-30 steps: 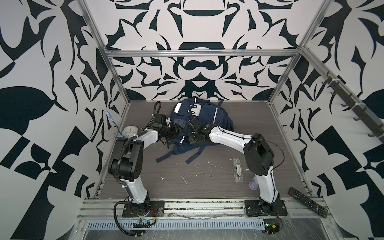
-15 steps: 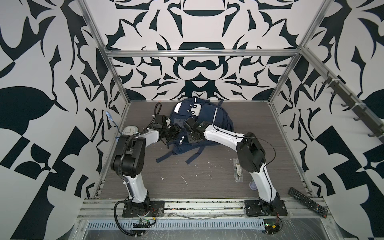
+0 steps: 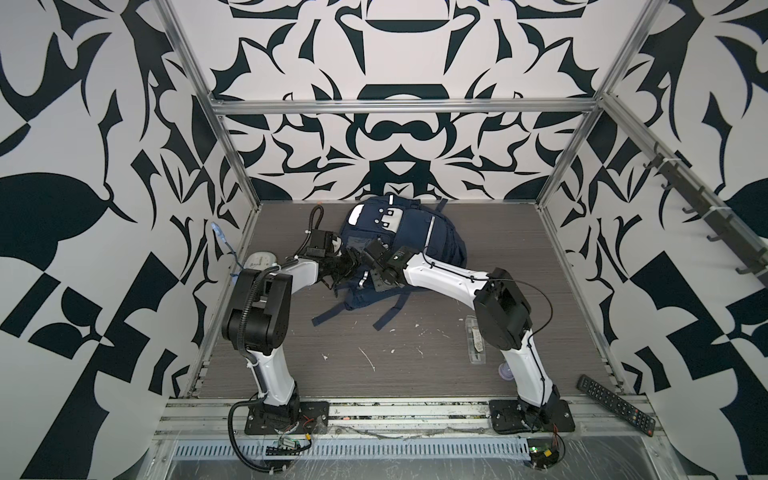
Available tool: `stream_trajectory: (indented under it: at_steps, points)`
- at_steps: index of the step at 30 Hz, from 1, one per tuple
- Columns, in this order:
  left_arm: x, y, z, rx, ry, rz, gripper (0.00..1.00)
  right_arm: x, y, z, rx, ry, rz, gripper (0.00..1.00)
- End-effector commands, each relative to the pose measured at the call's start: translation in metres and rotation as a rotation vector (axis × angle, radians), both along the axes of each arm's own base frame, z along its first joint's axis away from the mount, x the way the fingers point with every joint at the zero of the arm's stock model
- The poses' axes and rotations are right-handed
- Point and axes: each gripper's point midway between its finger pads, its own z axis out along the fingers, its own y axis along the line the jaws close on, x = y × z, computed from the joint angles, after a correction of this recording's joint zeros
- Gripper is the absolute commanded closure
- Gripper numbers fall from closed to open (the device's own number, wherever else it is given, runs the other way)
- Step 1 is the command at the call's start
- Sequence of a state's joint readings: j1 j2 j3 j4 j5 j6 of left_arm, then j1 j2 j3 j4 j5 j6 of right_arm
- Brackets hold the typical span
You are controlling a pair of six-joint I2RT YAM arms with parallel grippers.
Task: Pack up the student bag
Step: 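Grasp the main zipper pull with the right gripper while the left holds the backpack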
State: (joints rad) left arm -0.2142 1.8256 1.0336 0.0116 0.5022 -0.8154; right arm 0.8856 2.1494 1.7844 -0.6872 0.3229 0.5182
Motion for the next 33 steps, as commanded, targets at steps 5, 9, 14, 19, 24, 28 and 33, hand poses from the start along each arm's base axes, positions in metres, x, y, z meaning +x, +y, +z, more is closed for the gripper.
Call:
stream_trajectory:
  at_steps: [5, 9, 14, 19, 24, 28, 33]
  points:
    - [-0.002, 0.003, -0.011, 0.011, 0.029, 0.008, 0.41, -0.004, 0.0, 0.04, 0.072, -0.069, 0.017, 1.0]
    - [-0.001, 0.003, -0.014, 0.012, 0.031, 0.011, 0.42, -0.005, 0.001, 0.038, 0.072, -0.066, 0.025, 0.93]
    - [-0.002, 0.003, -0.014, 0.01, 0.032, 0.012, 0.42, 0.001, 0.017, 0.027, 0.105, -0.034, 0.027, 0.77]
    - [-0.002, 0.003, -0.013, 0.01, 0.029, 0.011, 0.41, 0.011, 0.019, 0.012, 0.104, -0.001, -0.015, 0.74]
    - [-0.005, 0.003, -0.015, 0.007, 0.036, 0.011, 0.4, 0.019, 0.013, 0.002, 0.093, 0.014, -0.06, 0.71]
    - [-0.005, 0.003, -0.018, 0.006, 0.039, 0.011, 0.4, 0.025, 0.01, -0.001, 0.087, 0.013, -0.082, 0.71]
    - [-0.004, 0.002, -0.023, 0.002, 0.042, 0.016, 0.5, 0.03, 0.001, -0.002, 0.066, 0.008, -0.107, 0.71]
